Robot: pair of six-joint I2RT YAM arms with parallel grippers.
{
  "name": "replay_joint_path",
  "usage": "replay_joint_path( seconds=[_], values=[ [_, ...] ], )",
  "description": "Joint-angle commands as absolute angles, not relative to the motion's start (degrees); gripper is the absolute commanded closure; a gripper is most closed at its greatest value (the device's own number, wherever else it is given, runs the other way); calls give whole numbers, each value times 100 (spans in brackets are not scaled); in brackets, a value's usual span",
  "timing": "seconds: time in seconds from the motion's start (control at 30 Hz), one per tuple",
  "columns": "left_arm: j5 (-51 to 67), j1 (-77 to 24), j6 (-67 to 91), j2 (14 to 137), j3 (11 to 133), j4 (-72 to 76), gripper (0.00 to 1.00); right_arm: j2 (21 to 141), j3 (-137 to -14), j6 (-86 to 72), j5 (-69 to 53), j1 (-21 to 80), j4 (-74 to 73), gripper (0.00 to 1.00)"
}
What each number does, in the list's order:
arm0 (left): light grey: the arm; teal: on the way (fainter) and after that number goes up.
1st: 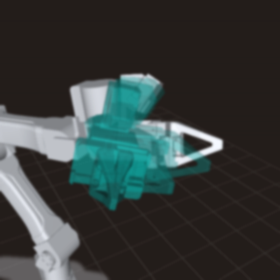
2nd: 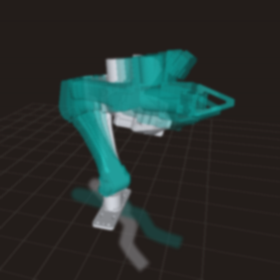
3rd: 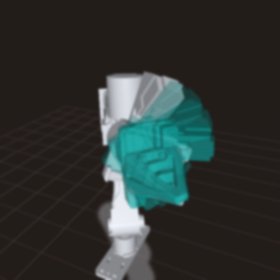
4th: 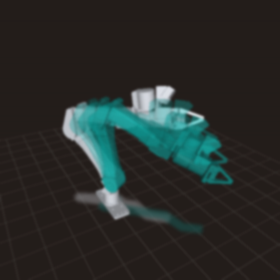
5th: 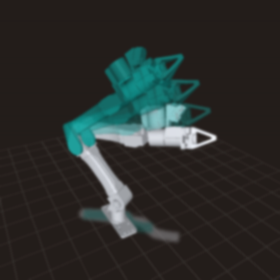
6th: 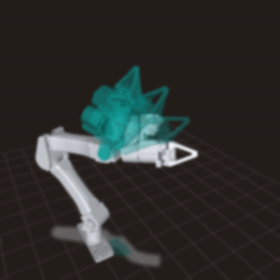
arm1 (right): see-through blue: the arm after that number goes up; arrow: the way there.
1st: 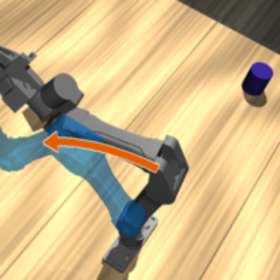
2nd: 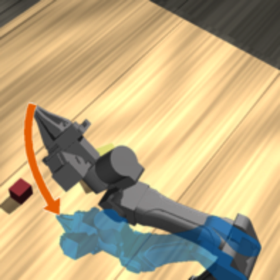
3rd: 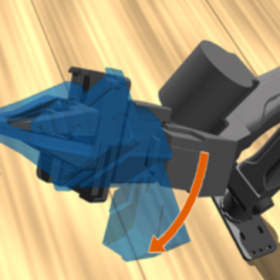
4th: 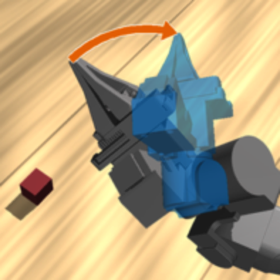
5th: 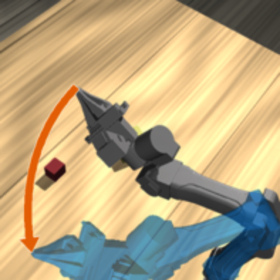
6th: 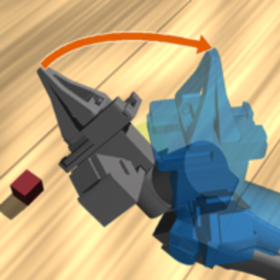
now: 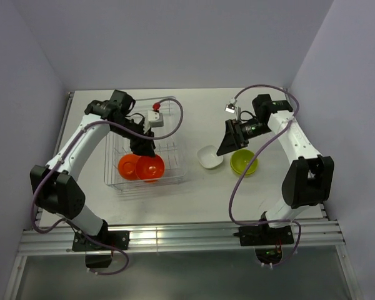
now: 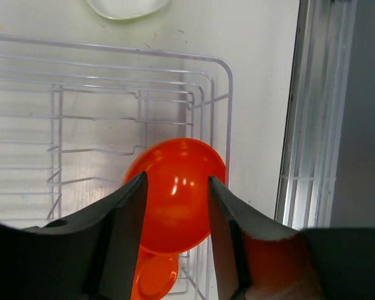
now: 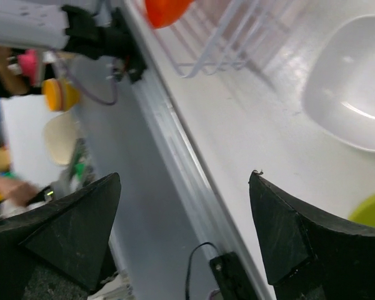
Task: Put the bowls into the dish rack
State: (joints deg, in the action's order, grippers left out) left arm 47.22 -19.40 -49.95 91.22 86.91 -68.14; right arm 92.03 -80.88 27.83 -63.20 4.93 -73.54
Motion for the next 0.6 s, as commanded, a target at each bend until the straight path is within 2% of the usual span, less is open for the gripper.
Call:
replay_joint_path(
  seconds=[0.0, 0.03, 0.07, 0.1, 0.17, 0.3, 0.47, 0.57],
  values=[
    [5184, -1469, -4255, 8781, 9017, -6311, 49, 8535, -8253, 1532, -5232, 772, -6023, 11],
    [5325, -1198, -3854, 8737, 9026, -6171, 48, 8456, -8305, 1181, -4899, 1034, -5551, 13],
    [5404, -1047, -3571, 8667, 9000, -5961, 39, 8394, -8375, 1047, -4347, 1202, -5407, 15],
    [5475, -924, -3255, 8466, 8887, -5411, 36, 8411, -8463, 898, -4003, 1413, -5275, 16],
    [5397, -600, -2370, 8175, 8702, -4811, 34, 8638, -8779, 565, -3596, 2026, -5107, 20],
    [4616, -334, -1206, 7131, 7869, -3159, 13, 9131, -9131, 9, -2718, 2881, -4703, 26],
    [4429, -167, -870, 6181, 7121, -2839, 9, 9773, -9615, -79, -1995, 3734, -4544, 32],
    [4701, -36, -835, 5654, 6559, -2611, 7, 9486, -9239, 359, -2030, 4060, -3878, 31]
  ],
)
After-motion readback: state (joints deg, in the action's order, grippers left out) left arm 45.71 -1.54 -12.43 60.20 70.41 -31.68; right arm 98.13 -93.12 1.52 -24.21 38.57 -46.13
